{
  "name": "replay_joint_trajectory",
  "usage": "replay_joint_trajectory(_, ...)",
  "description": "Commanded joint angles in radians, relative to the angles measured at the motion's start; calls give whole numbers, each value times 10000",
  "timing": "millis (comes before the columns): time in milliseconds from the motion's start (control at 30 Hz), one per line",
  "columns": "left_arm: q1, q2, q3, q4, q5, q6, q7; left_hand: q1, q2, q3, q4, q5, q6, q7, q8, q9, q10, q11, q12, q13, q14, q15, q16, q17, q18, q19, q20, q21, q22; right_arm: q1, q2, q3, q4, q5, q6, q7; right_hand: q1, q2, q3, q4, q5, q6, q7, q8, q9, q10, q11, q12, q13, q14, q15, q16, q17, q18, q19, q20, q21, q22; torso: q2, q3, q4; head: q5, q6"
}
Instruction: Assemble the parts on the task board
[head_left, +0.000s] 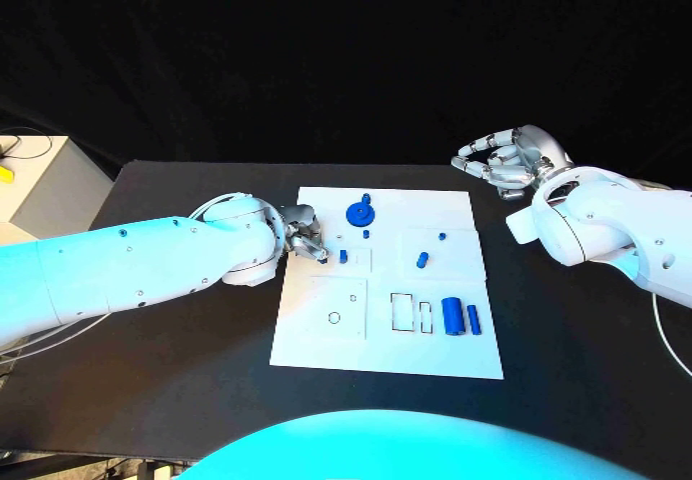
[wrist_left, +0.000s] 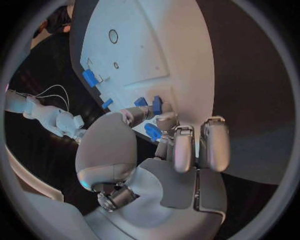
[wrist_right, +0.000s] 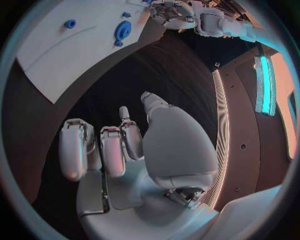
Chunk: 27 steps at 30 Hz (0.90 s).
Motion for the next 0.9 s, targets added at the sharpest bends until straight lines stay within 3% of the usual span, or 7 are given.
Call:
replay_joint_trajectory(33,-30,-47,-12,48,213,-721,249,235,159,875,-937,-10,226,-225,71,104,19,-46,0,-12,1018,-61,34,2498,-159,37,-11,55,524,-7,-6,1,20,-37,122,107,-99,-22,58,-26,67,-49,15,33,8,-66,-20,-54,937,636,8,-67,1035,117,182,22,-60,1279,2,-3,-1,-10,2)
replay_joint_trajectory(367,-50,-126,-8,98,398,-1165,382,238,164,869,-935,-29,230,-223,74,104,21,-42,-5,-23,1016,-61,30,2491,-166,55,-12,68,550,-8,-12,1,22,-37,125,107,-99,-22,58,-26,67,-49,15,33,8,-66,-20,-54,937,636,8,-67,1035,117,182,22,-60,1279,2,-2,0,-18,2)
replay_joint_trajectory(900,-81,-30,-10,8,568,-966,346,239,170,860,-930,-50,235,-219,77,103,29,-39,-4,-25,1016,-59,30,2491,-168,63,-13,73,560,-17,-11,1,6,-38,144,102,-139,-16,86,-30,77,-58,13,47,10,-59,-22,-48,932,639,6,-69,1042,114,190,18,-57,1283,-1,1,2,-19,2)
